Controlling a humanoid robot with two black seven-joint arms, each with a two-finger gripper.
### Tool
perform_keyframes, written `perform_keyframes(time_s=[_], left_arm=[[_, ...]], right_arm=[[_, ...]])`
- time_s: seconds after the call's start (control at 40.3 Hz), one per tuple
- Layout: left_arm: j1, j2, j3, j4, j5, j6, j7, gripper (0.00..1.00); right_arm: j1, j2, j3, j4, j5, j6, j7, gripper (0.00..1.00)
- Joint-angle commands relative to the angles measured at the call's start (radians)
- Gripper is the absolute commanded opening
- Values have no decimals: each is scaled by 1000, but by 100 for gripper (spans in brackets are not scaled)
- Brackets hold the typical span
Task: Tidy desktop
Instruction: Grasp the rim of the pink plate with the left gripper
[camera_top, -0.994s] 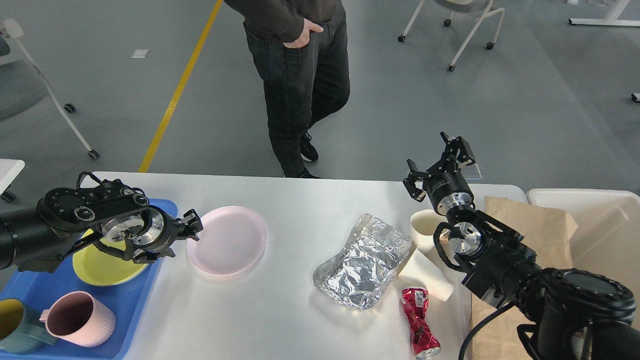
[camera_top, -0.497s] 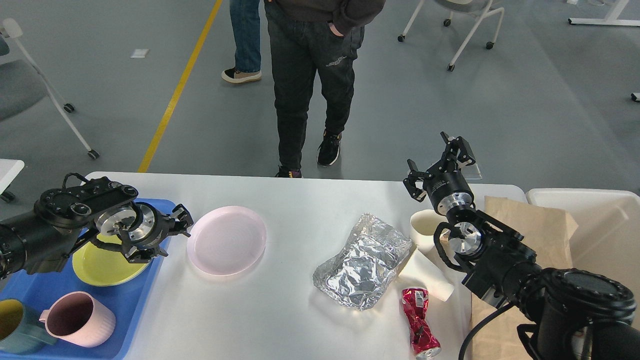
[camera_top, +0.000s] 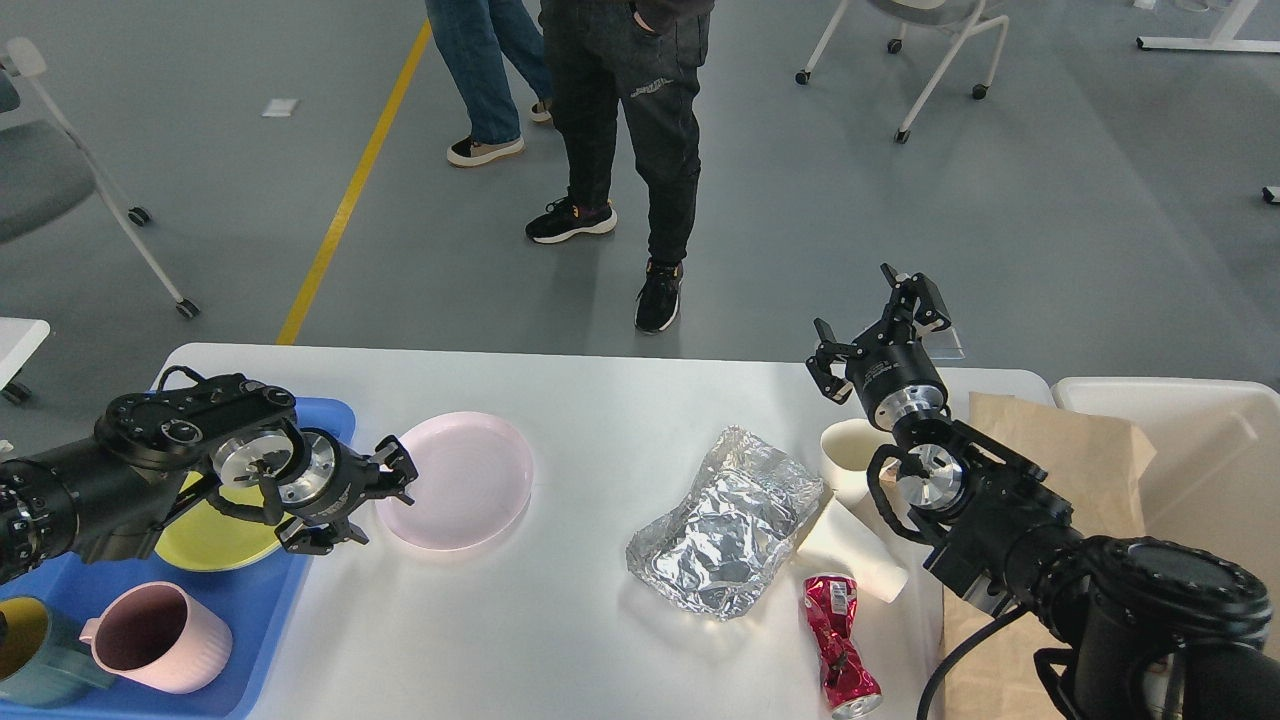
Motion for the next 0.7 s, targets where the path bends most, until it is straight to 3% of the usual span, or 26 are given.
perform_keyframes(time_s=[0.0, 0.671], left_arm=[[7, -15, 3, 0, 0, -1, 8, 62], [28, -69, 9, 92, 29, 33, 14, 59]], right_arm=[[0, 0, 0, 1, 0, 0, 0, 100], [0, 0, 0, 1, 0, 0, 0, 100]])
